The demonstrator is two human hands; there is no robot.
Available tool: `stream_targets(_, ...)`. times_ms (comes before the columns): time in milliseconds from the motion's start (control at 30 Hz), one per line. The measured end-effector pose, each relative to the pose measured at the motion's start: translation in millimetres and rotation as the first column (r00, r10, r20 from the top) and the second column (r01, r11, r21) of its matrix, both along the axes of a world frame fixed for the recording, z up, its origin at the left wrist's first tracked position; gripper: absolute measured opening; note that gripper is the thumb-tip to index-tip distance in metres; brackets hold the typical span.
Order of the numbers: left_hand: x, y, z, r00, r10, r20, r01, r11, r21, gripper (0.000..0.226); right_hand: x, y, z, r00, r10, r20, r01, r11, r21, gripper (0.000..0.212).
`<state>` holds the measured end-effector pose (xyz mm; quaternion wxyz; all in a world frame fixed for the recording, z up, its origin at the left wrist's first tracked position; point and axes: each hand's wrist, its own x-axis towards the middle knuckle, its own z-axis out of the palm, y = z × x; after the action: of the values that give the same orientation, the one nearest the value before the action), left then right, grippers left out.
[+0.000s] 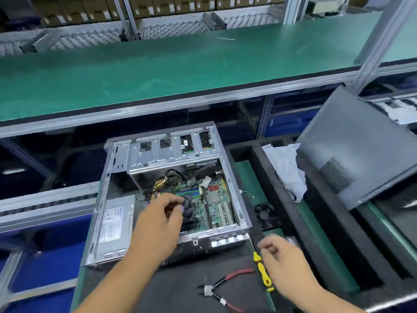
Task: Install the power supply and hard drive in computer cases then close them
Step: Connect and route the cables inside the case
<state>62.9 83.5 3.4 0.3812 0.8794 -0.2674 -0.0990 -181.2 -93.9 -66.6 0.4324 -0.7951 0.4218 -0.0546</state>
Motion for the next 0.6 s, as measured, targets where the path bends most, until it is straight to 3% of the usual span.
stream_targets(67, -10.5, 6.8, -5.0, 0.999, -0.037, 0.024, 0.037, 0.999, 0.013, 0.01, -5.6, 12.7, -14.5, 0.944, 0.329, -0.035, -0.331, 0.94, -0.081, 0.006)
stream_targets(100, -13.8, 9.2, -6.8, 0.998, -0.051, 0.048, 0.049, 0.998, 0.033, 0.012, -3.3, 16.9, -17.3, 0.877, 0.477, -0.059, -0.48, 0.869, -0.118, 0.014)
stream_targets(167, -16.7, 10.6, -7.7, 0.995, -0.058, 0.085, 0.052, 0.996, 0.067, 0.016, 8.1, 20.9, -20.5, 0.715, 0.68, -0.162, -0.699, 0.698, -0.155, 0.049)
stream_targets(233, -17.4, 7.6, -5.8, 0.995, -0.055, 0.088, 0.047, 0.995, 0.086, 0.017, 25.0, 24.5, -21.9, 0.54, 0.758, -0.366, -0.841, 0.506, -0.192, 0.085)
stream_targets(300, -17.5, 4.7, -3.8, 0.996, -0.053, 0.075, 0.045, 0.994, 0.103, 0.018, 37.6, 31.5, -23.4, 0.402, 0.753, -0.522, -0.915, 0.355, -0.193, 0.097)
stream_targets(367, -17.2, 5.6, -3.2, 0.998, -0.038, 0.042, 0.034, 0.996, 0.083, 0.015, 46.4, 39.7, -22.2, 0.361, 0.737, -0.572, -0.93, 0.33, -0.161, 0.087)
stream_targets(433, -16.9, 9.8, -2.8, 1.0, -0.009, -0.017, 0.009, 1.0, -0.001, 0.015, 50.6, 43.3, -16.5, 0.374, 0.737, -0.564, -0.923, 0.356, -0.147, 0.06)
stream_targets(500, -18.2, 14.2, -0.2, 0.993, 0.036, -0.109, -0.051, 0.989, -0.136, 0.014, 51.5, 43.3, -2.4, 0.418, 0.737, -0.531, -0.905, 0.391, -0.17, 0.043)
stream_targets(600, -30.4, 24.8, 7.6, 0.979, 0.092, -0.182, -0.145, 0.941, -0.305, 0.016, 49.4, 41.8, 34.1, 0.55, 0.76, -0.348, -0.832, 0.536, -0.144, 0.037)
